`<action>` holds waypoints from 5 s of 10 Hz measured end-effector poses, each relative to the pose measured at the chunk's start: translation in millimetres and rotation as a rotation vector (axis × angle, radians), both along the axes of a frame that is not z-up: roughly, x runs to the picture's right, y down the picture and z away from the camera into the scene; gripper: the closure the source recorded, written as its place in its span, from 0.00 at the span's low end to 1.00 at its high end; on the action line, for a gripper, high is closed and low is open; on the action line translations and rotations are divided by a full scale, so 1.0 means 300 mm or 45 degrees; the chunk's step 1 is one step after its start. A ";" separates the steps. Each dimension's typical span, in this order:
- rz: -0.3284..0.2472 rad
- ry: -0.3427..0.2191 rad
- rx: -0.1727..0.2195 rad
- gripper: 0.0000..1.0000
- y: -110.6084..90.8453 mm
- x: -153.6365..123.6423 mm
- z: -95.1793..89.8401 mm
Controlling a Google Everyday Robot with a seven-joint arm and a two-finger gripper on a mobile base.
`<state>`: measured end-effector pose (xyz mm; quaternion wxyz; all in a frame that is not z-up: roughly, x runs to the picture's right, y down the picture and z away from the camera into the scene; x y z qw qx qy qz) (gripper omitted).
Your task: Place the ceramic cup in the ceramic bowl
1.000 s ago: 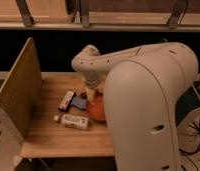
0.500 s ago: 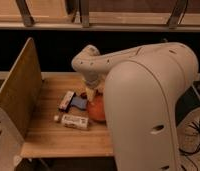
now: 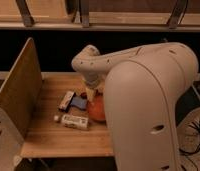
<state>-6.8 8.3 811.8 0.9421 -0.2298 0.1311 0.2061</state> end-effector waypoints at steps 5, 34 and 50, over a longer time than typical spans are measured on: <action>0.000 0.000 0.003 0.20 -0.003 0.000 -0.002; 0.227 0.139 -0.218 0.89 -0.018 0.289 0.322; -0.005 0.022 0.125 1.00 -0.050 0.067 -0.123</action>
